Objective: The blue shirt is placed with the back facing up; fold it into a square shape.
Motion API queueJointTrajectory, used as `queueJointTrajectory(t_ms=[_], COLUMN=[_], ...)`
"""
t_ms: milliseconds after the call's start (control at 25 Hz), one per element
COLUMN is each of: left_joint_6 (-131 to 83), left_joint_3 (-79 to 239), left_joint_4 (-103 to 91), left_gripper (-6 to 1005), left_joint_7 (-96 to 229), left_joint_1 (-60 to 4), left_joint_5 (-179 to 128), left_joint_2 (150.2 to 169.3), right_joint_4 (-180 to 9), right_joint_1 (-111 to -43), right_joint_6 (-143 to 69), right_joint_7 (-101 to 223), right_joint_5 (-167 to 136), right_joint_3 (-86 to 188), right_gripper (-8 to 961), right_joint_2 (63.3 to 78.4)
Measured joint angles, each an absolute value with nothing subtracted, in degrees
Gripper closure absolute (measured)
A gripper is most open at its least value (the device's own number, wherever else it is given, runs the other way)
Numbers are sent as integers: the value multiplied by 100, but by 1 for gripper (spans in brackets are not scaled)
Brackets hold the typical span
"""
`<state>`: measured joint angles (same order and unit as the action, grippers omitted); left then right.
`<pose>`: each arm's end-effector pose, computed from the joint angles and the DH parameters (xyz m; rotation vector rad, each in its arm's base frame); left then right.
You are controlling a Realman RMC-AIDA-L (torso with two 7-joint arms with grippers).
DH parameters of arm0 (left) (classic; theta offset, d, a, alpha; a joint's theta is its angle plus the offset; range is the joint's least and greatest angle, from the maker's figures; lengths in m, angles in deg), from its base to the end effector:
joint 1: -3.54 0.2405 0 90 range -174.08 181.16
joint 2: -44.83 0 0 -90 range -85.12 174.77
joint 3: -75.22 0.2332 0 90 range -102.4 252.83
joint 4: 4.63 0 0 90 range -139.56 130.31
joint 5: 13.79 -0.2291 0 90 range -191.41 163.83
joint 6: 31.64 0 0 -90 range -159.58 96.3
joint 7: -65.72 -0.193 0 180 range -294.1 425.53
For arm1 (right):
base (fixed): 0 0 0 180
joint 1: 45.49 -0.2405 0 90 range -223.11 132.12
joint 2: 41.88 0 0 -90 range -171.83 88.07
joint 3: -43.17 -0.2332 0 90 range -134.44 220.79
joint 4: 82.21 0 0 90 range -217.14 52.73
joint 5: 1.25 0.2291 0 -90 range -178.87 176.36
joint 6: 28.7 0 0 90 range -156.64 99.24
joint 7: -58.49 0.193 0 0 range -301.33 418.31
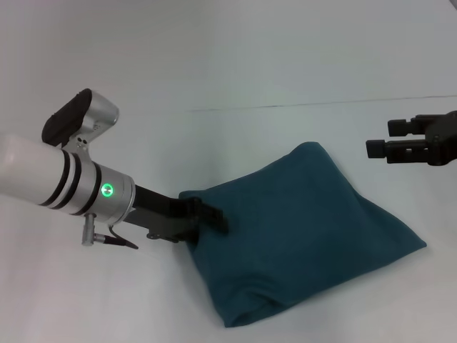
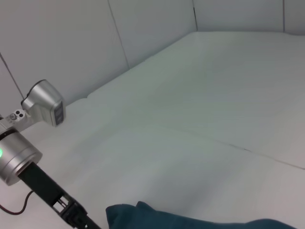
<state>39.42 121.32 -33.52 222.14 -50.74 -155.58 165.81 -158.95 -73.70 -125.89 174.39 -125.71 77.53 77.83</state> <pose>-0.1855 0.4110 -0.1073 -2.2649 -1.9460 -0.0951 0.2110 0.3729 0.0972 -2.4868 0.8586 0.4465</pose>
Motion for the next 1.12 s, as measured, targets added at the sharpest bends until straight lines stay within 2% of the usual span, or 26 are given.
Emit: queueJointTrajectory(t_ms=[40, 800, 1120], left_joint_6=[3955, 3888, 4129], left_joint_3=[12164, 12312, 12294], left_joint_4=[-3365, -3530, -3842], left_gripper=[161, 997, 992], left_joint_7=[22211, 22068, 22086], left_joint_1=[-5087, -5096, -4834], left_joint_5=[-15558, -15560, -15611], left_joint_2=[16581, 16636, 16511], right_joint_4=[-15887, -15861, -15863], right_joint_1=[-7386, -7448, -7434], right_joint_6=[-12581, -12520, -12519], right_joint_7=[17439, 17478, 17557], right_joint_5=[-12571, -12571, -12571], right_joint_3=[7755, 7746, 7721], right_gripper=[169, 175, 177], right_joint_2=[7783, 7783, 7782])
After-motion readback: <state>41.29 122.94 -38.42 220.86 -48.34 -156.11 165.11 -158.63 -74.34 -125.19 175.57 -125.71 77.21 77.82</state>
